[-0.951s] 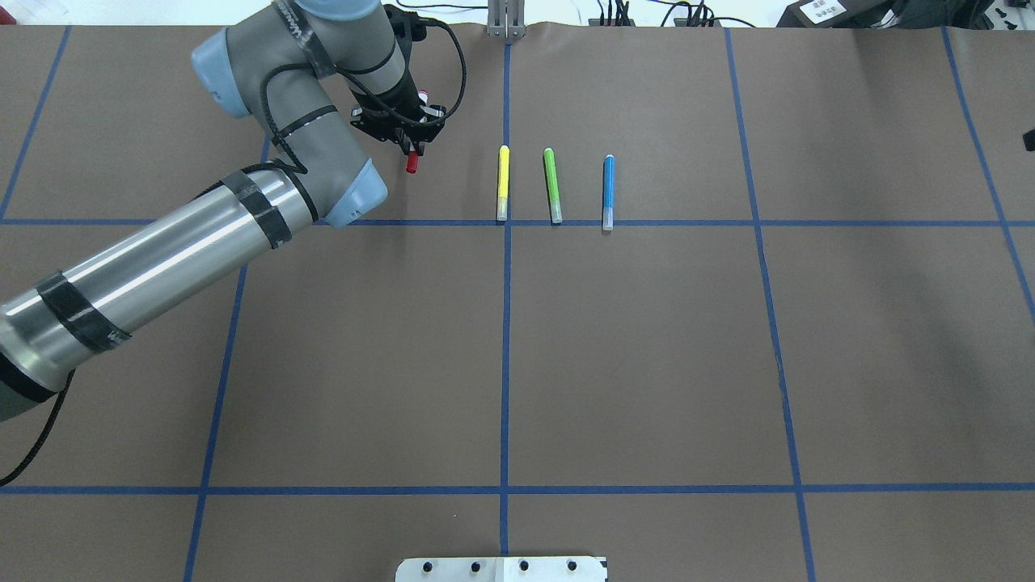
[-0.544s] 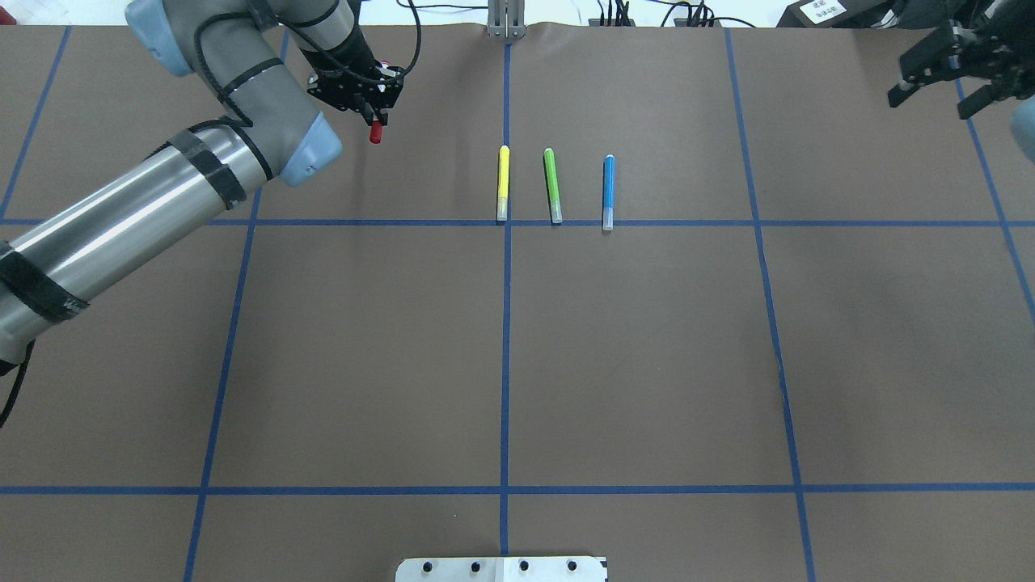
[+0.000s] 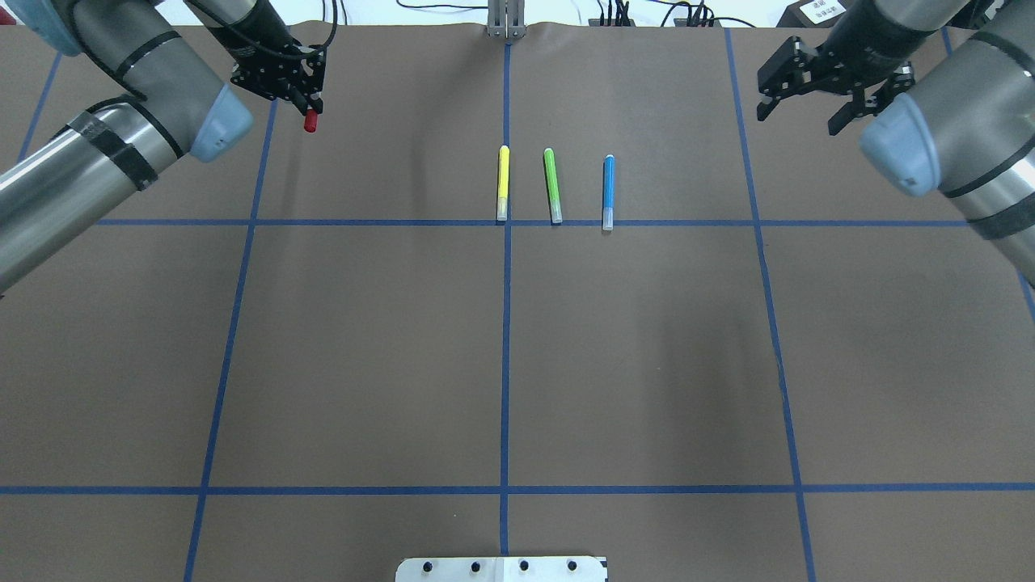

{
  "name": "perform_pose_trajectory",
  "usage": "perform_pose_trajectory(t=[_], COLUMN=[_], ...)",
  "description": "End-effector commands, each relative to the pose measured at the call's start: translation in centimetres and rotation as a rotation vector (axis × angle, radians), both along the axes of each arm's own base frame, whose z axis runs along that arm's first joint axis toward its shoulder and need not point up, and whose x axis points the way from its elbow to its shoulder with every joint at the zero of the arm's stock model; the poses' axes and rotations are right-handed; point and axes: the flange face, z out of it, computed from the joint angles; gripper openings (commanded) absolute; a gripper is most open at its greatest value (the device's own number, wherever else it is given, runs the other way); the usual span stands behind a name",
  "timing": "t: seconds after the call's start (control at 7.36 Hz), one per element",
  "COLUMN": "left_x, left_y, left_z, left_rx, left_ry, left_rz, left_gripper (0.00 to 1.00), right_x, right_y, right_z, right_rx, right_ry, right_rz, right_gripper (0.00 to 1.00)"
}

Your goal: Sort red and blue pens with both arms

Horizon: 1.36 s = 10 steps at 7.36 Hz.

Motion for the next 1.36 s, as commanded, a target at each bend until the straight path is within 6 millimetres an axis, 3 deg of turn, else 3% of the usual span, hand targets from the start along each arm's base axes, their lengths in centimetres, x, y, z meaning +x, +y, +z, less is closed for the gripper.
perform_pose_trajectory(t=[0.0,0.14,0.41,0.54,0.82,1.22], left_x=[-1.9,-2.4,-3.5,-3.6,-4.4,-4.5], left_y=[-0.2,-0.3,-0.8,-0.8,-1.2,-1.2], left_z=[1.5,1.7,1.8,1.6,1.7,1.5], left_rx=[-0.017,-0.02,-0.021,-0.017,-0.019,-0.016], left_ry=[-0.001,-0.002,0.0,0.002,0.003,0.005], left_rz=[-0.017,-0.023,-0.037,-0.038,-0.048,-0.049], left_gripper=[0.0,0.0,0.0,0.0,0.0,0.0], right_x=[-8.5,-13.1,-22.0,-24.0,-25.7,-25.9], right_y=[0.5,1.1,-0.9,-0.8,-0.1,-0.3], right_z=[-1.1,-0.2,-3.7,-3.9,-2.7,-0.8], right_rx=[0.01,0.012,0.022,0.019,0.025,0.027], right_ry=[-0.027,-0.036,0.021,0.034,0.064,0.091], right_rz=[0.016,0.067,0.105,0.089,0.074,0.055], right_gripper=[1.0,0.99,0.99,0.99,0.96,0.92])
